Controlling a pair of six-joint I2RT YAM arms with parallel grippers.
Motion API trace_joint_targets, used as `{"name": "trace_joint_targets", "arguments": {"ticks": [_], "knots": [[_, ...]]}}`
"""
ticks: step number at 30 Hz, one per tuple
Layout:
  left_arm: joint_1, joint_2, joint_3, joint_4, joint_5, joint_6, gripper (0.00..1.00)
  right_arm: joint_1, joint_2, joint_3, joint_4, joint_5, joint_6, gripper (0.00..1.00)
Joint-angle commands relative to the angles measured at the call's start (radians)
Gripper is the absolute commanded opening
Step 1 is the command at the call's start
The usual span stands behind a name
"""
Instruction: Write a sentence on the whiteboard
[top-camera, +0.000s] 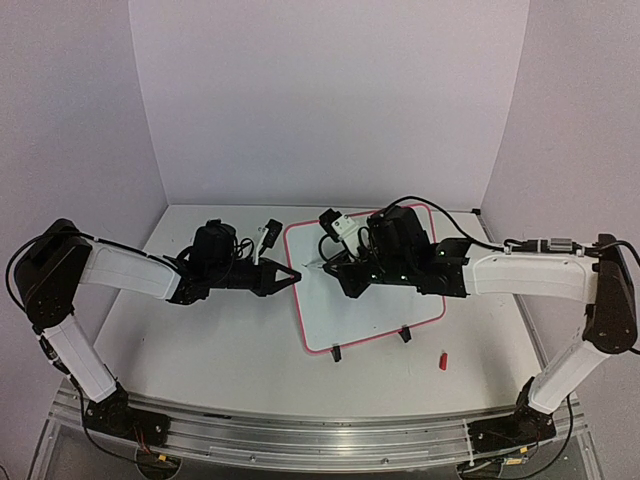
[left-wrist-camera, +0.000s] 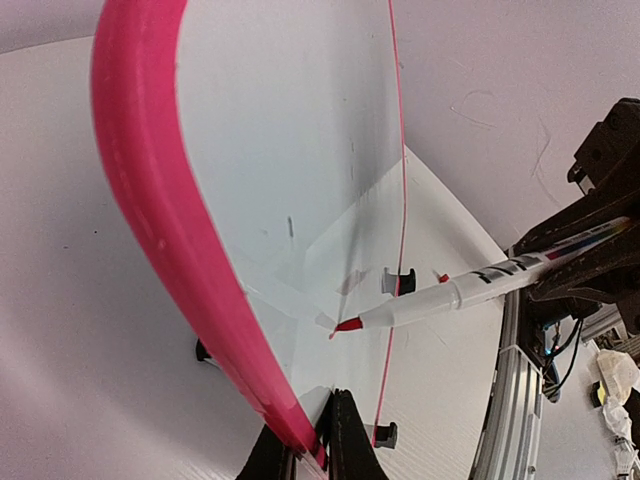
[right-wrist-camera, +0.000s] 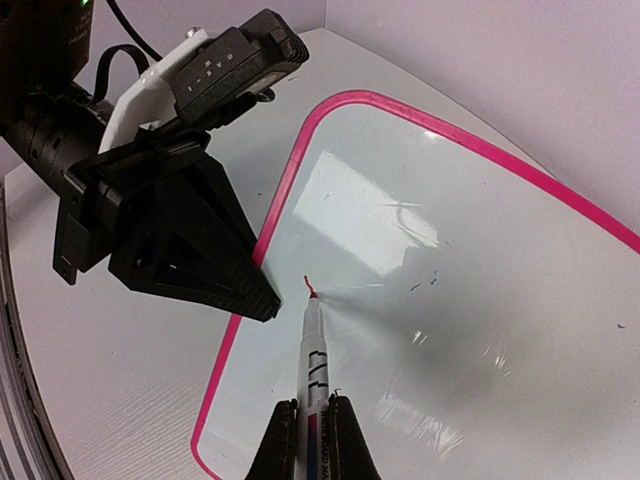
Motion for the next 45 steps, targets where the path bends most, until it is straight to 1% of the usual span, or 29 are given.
{"name": "trace_joint_targets", "arguments": {"ticks": [1, 11, 19, 23, 27, 29, 33, 45], "knots": [[0.025, 0.038, -0.023, -0.201, -0.202, 0.158, 0.00, -0.003, -0.003, 0.024, -0.027, 0.065, -0.011, 0.00], [0.025, 0.049, -0.012, -0.201, -0.197, 0.158, 0.00, -0.002, -0.029, 0.004, -0.028, 0.125, -0.023, 0.00], [0.025, 0.054, -0.004, -0.204, -0.198, 0.158, 0.00, -0.003, -0.050, -0.015, -0.037, 0.141, -0.032, 0.00], [0.024, 0.053, -0.001, -0.205, -0.198, 0.157, 0.00, -0.003, -0.057, -0.017, -0.040, 0.102, -0.026, 0.00], [0.024, 0.050, -0.003, -0.204, -0.200, 0.156, 0.00, -0.002, -0.085, -0.016, -0.040, -0.011, -0.006, 0.00], [0.025, 0.050, -0.003, -0.204, -0.200, 0.155, 0.00, -0.003, -0.101, -0.018, -0.038, -0.040, 0.004, 0.00], [0.025, 0.052, -0.003, -0.199, -0.200, 0.153, 0.00, -0.003, -0.107, -0.021, -0.023, -0.041, -0.001, 0.00], [0.024, 0.054, 0.000, -0.203, -0.197, 0.157, 0.00, -0.002, -0.041, 0.021, -0.017, 0.004, -0.007, 0.00]]}}
